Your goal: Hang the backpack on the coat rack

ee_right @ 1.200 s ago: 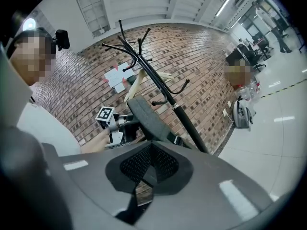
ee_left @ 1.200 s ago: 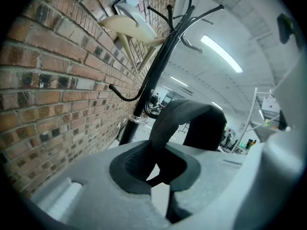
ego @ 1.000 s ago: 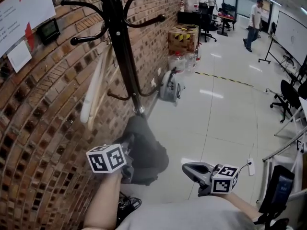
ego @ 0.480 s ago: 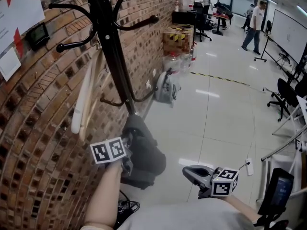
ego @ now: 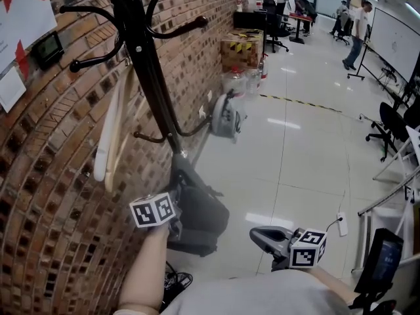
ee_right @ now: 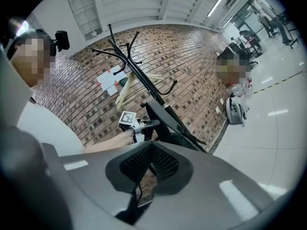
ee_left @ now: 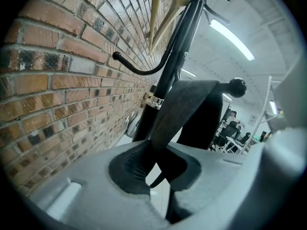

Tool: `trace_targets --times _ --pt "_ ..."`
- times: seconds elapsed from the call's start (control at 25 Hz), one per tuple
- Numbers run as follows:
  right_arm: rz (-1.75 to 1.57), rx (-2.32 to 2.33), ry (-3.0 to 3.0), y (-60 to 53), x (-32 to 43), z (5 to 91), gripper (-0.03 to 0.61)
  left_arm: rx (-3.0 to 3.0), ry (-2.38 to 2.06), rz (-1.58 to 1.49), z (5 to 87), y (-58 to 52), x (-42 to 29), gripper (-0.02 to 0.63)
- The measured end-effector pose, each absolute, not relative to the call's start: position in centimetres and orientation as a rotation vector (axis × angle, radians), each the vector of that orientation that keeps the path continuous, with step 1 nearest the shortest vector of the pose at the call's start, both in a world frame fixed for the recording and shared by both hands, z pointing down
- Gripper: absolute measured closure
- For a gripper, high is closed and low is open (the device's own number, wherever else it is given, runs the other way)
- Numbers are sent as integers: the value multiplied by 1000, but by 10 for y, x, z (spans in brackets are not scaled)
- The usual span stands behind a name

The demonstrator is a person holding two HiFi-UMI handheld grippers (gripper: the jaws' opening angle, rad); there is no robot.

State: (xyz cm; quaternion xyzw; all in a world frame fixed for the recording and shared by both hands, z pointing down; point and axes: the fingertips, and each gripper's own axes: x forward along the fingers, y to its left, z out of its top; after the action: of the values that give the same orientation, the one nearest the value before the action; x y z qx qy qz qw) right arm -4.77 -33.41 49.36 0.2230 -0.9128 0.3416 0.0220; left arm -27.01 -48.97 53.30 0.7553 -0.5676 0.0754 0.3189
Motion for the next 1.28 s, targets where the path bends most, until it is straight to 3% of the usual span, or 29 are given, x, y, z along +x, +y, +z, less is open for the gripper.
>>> trace_targets --times 0.52,0.72,0.88,1.0,1.12,1.28 --pt "1000 648 -2860 -304 -41 484 578 2078 -1461 160 539 -487 -261 563" --pt "979 643 -2868 -294 -37 481 578 2049 -1454 48 537 -471 -271 455" --pt "966 619 -2870 -278 -33 481 577 2058 -1455 -30 521 -433 -274 445" --pt "962 590 -2877 -258 -30 478 578 2133 -1358 -93 498 -387 -249 451" --pt "948 549 -2889 -234 -28 471 577 2221 -1226 -155 469 -334 -210 599" --pt "923 478 -2908 -192 -18 464 578 2345 -1101 -136 434 -258 -149 614"
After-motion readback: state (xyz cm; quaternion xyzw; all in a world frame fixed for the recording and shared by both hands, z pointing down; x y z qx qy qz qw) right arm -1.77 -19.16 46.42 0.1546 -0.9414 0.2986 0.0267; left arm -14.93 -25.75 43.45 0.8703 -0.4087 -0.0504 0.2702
